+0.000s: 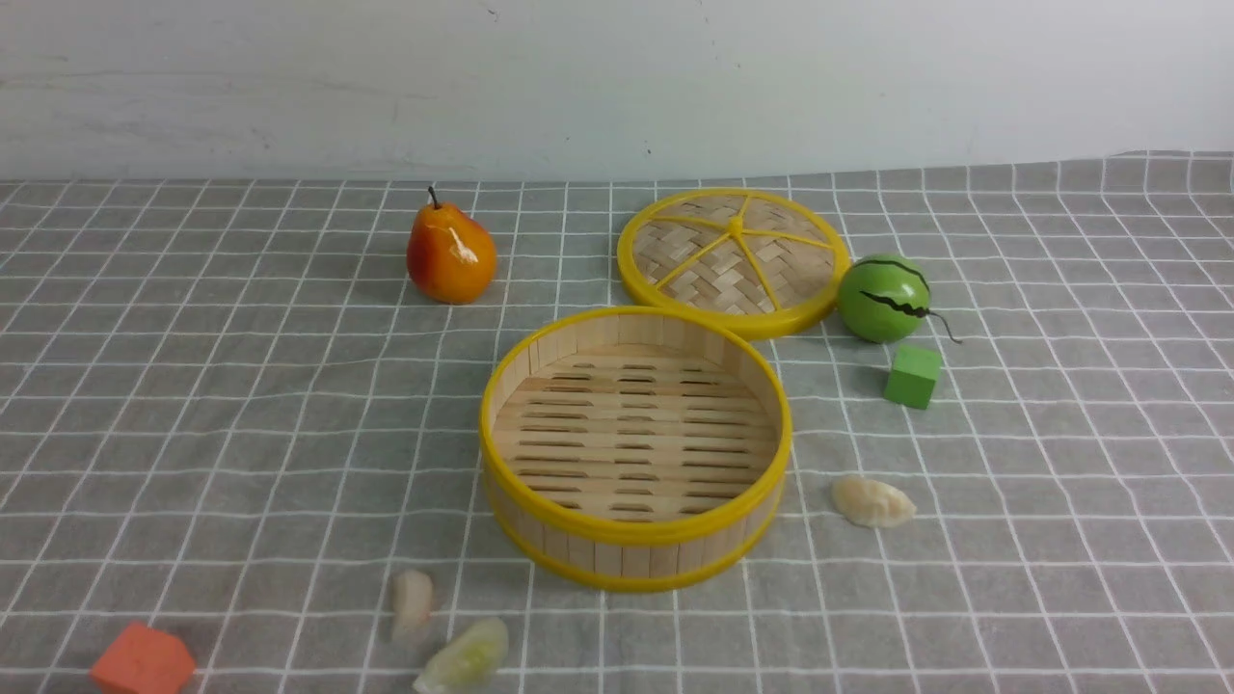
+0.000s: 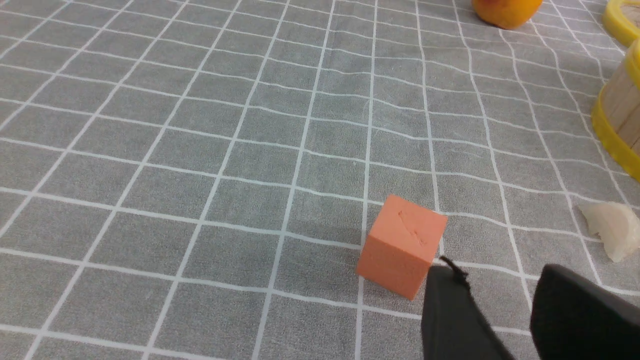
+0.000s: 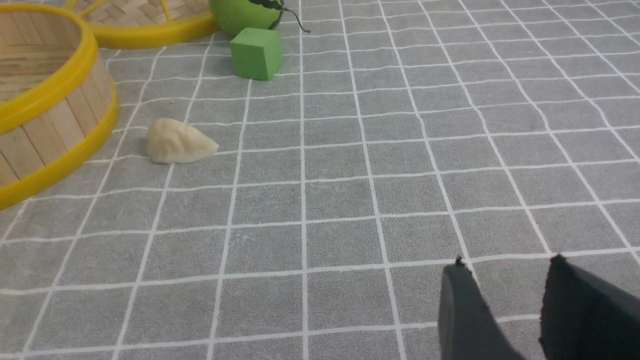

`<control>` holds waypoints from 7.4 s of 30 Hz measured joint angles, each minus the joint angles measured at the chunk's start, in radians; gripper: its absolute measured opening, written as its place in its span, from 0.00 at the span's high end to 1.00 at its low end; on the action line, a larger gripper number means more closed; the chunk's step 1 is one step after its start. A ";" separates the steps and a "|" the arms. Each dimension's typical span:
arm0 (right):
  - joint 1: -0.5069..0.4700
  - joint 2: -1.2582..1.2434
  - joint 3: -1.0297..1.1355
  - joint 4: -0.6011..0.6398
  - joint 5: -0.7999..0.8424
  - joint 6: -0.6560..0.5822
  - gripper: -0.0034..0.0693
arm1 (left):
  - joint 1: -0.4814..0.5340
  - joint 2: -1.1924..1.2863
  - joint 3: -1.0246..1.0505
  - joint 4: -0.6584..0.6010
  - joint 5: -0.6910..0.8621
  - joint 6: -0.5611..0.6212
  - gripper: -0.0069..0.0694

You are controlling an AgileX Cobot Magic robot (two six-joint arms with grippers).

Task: Put the dumplings into the steamer on the table with the grey tablecloth.
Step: 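Reach for and grasp a dumpling on the table with the left gripper, then place the dumpling into the bamboo steamer basket with the left gripper, then reach for and grasp a dumpling on the table with the left gripper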

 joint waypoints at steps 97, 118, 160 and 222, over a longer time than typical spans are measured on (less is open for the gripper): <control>0.311 0.995 -0.859 0.493 0.582 -0.591 0.97 | -0.284 1.057 -1.005 -0.104 0.758 0.057 0.93; 0.525 1.106 -0.863 0.082 0.577 -0.243 0.95 | -0.450 1.727 -1.035 0.067 0.314 -0.197 0.16; 0.525 1.003 -0.866 0.122 0.695 -0.232 0.92 | -0.648 2.119 -1.979 0.037 0.633 -0.116 0.69; 0.525 0.858 -0.867 0.172 0.640 -0.228 0.84 | -0.648 1.722 -1.045 0.075 0.277 -0.023 0.26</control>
